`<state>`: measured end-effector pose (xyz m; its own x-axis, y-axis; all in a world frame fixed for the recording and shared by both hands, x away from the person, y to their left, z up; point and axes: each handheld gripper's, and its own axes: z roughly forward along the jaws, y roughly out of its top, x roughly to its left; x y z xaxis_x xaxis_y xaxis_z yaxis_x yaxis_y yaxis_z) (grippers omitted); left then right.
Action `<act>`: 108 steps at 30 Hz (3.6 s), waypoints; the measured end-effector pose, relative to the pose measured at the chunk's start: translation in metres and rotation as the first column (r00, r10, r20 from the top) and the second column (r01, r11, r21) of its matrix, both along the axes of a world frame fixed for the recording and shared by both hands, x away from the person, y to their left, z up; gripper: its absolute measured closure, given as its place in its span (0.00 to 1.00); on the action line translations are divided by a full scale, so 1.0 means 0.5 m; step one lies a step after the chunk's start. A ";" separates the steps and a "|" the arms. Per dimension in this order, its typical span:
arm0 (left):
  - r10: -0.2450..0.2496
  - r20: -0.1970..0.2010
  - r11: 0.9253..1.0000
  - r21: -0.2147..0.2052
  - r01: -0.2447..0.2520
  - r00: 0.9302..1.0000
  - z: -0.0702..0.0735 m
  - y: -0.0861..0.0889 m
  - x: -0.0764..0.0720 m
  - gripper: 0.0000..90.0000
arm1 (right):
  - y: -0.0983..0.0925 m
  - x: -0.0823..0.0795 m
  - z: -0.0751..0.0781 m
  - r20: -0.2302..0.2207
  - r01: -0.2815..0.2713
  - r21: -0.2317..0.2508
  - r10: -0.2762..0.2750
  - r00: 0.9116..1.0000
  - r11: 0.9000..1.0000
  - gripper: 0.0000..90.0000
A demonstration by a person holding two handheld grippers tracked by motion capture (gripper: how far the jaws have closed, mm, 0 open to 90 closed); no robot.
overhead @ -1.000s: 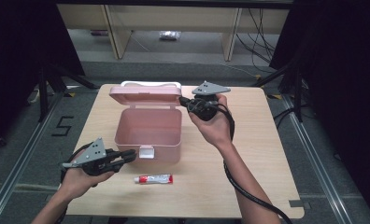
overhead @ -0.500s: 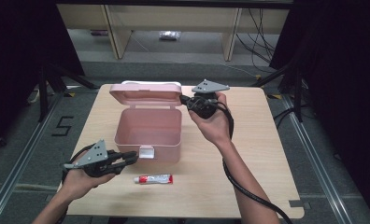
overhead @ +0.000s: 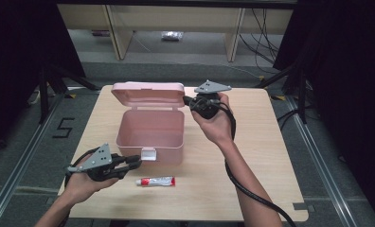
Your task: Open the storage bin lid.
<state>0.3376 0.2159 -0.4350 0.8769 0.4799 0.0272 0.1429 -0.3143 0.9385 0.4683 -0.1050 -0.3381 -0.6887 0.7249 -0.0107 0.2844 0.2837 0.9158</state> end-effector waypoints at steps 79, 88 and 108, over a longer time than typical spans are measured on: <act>-0.136 -0.109 0.948 0.275 0.161 0.985 -0.131 -0.068 0.026 0.60 | 0.029 0.079 -0.045 -0.058 0.040 -0.021 -0.041 0.997 0.999 1.00; -0.142 -0.107 0.947 0.273 0.166 0.984 -0.129 -0.067 0.023 0.60 | 0.045 0.095 -0.045 -0.041 0.055 -0.035 -0.056 0.998 0.998 1.00; -0.141 -0.111 0.944 0.285 0.167 0.984 -0.127 -0.060 0.022 0.60 | 0.069 0.124 -0.080 -0.088 0.086 -0.085 -0.093 0.992 0.993 1.00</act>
